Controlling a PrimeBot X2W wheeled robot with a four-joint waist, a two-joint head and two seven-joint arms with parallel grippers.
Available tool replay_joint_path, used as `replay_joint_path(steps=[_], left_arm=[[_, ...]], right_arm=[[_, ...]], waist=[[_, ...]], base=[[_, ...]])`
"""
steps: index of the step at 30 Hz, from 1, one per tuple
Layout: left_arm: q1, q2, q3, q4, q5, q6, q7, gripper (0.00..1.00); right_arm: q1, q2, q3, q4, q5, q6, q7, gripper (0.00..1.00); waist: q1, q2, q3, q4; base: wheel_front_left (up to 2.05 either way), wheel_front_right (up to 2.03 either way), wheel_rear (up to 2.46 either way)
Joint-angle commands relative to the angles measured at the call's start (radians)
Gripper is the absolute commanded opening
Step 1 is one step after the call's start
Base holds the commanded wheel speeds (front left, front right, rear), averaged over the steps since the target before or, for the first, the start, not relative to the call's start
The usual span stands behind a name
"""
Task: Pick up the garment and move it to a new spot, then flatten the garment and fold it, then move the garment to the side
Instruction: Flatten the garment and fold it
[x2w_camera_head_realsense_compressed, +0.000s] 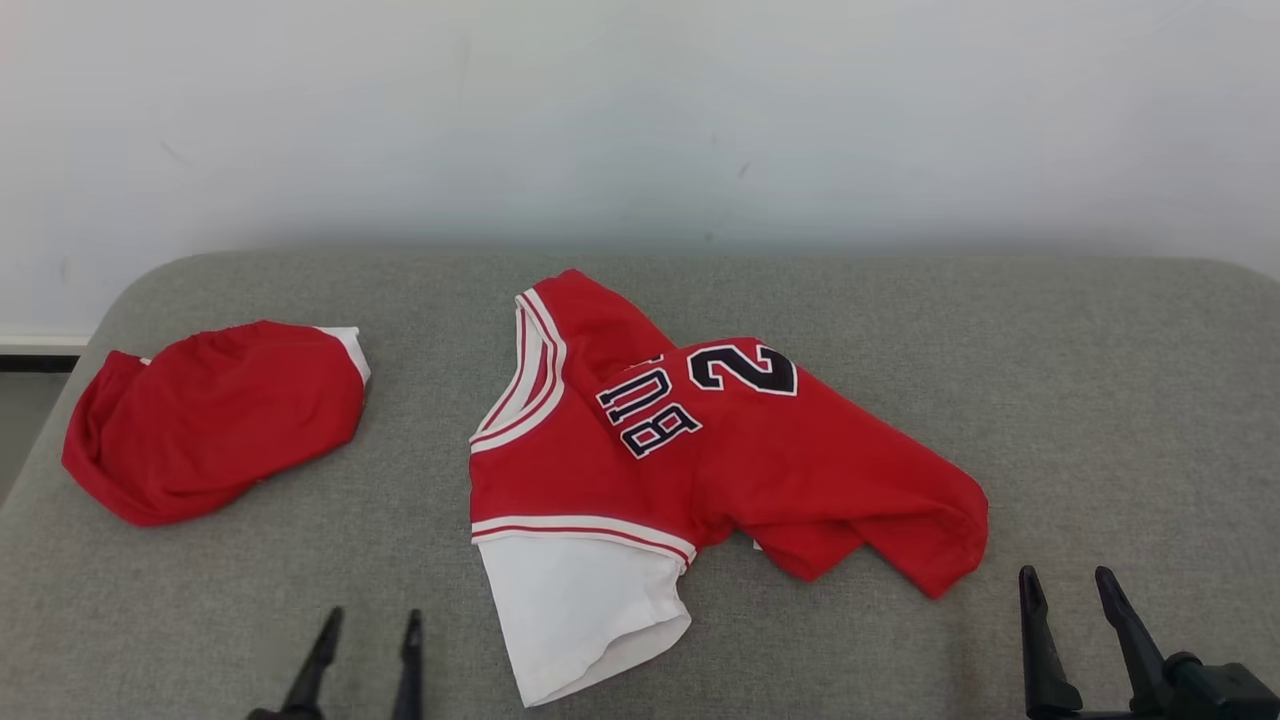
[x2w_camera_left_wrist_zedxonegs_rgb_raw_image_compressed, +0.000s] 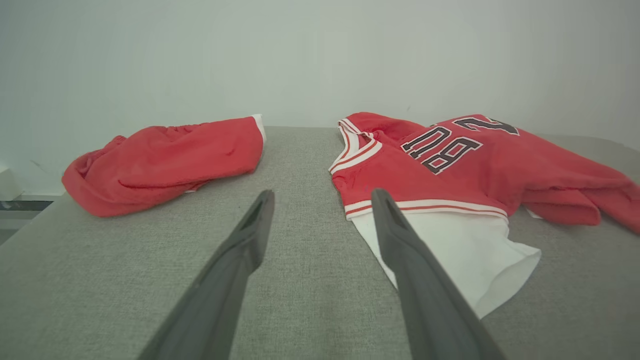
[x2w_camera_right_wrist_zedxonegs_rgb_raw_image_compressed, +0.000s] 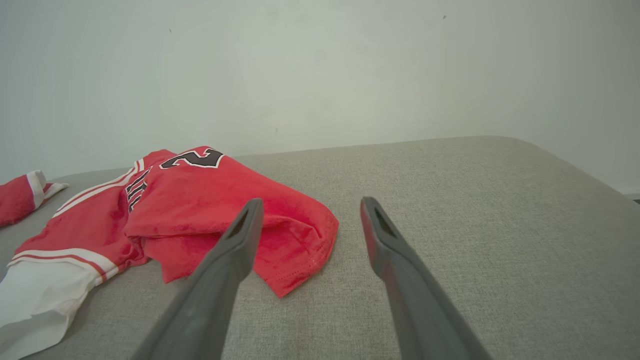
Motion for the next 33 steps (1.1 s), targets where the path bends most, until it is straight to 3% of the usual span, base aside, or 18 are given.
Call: replay_joint_path(steps=[1,12,33], left_arm=[[-0.017,-0.005,-0.024,0.013,0.007,-0.007,-0.003,1.00],[-0.152,-0.003,-0.240,0.219,-0.068,-0.004,-0.003,1.00],[-0.284,-0.028,-0.319,0.478,-0.170,-0.004,-0.002,1.00]], right_arm=[[-0.004,-0.008,-0.004,0.006,-0.001,-0.002,-0.001,1.00],[-0.124,-0.040,0.000,0.120,0.005,-0.002,-0.001,1.00],[-0.312,-0.015,0.016,0.440,0.056,-0.002,-0.001,1.00]], waist=[[0.0000,0.0000,0.010,0.003],[0.0000,0.0000,0.084,0.008],[0.0000,0.0000,0.163,0.041]], base=[[0.00,0.00,0.00],[0.00,0.00,0.00],[0.00,0.00,0.00]])
